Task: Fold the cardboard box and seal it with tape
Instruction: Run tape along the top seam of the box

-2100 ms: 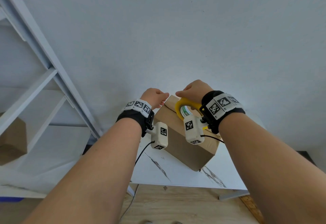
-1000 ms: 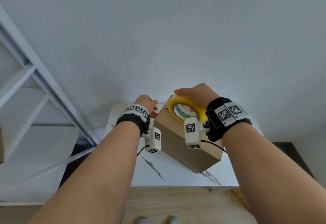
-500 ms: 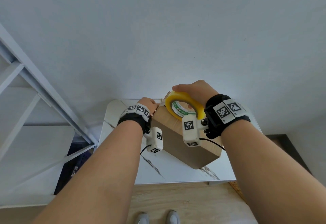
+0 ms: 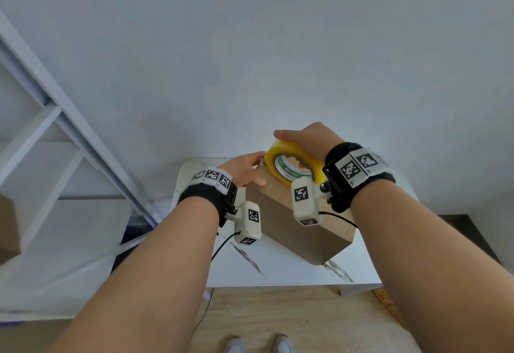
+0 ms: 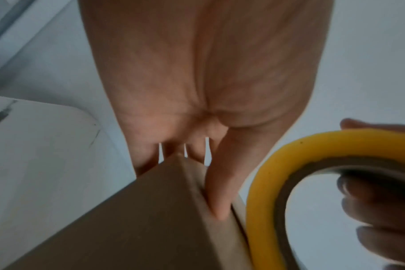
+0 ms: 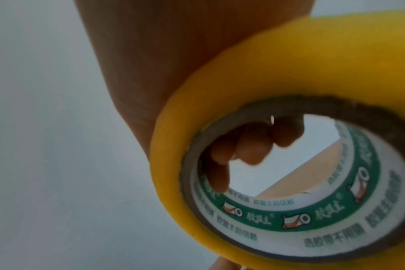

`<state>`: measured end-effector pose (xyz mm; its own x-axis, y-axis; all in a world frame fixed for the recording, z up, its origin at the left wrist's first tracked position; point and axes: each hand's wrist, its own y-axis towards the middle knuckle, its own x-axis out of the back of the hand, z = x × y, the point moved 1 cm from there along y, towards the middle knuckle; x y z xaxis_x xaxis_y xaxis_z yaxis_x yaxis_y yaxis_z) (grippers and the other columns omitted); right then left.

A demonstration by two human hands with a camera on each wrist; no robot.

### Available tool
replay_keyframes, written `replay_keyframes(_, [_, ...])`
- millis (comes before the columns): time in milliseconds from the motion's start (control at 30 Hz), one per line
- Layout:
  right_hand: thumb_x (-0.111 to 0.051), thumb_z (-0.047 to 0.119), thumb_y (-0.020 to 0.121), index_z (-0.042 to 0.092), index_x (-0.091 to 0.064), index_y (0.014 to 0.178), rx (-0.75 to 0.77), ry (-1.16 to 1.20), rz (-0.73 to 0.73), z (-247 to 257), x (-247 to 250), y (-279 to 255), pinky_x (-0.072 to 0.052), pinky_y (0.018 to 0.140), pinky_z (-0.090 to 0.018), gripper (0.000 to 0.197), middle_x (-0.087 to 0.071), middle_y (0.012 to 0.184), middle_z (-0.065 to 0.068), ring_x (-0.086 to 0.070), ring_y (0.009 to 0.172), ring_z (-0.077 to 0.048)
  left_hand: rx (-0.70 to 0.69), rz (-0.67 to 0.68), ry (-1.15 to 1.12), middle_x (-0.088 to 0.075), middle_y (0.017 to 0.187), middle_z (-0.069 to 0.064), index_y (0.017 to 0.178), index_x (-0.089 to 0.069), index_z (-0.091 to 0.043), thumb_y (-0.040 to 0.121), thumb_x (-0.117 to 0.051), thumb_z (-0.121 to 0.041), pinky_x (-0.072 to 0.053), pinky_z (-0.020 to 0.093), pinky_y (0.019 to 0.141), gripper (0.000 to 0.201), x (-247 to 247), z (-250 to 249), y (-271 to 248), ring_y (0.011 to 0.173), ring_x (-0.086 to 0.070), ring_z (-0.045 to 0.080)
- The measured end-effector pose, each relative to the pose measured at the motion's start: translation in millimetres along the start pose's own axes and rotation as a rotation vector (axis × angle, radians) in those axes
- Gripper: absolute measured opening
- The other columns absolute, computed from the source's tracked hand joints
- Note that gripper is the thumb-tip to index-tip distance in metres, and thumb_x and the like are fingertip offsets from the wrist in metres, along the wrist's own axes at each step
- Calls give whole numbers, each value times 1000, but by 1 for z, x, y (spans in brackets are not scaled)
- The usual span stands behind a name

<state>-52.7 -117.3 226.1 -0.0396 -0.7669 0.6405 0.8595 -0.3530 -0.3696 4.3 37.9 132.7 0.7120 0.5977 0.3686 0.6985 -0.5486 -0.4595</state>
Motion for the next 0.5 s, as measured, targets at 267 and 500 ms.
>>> replay_keyframes(267, [-58, 60, 84, 13, -53, 125, -3, 38, 40, -13, 12, -10, -41, 85, -33, 63, -59, 116, -7, -56, 103, -25, -19, -13, 382, -58, 127, 5, 141, -32, -33, 83, -60, -19, -45, 45, 98, 66, -10, -10, -11, 109, -58, 28])
replay_keyframes(500, [-60, 53, 85, 5, -66, 97, 75, -111, 28, -13, 14, -15, -48, 67, -29, 50, -69, 79, -8, -62, 67, -21, 15, -65, 513, -55, 130, 15, 149, -23, -22, 90, -55, -15, -41, 35, 91, 68, -15, -12, -8, 114, -54, 32])
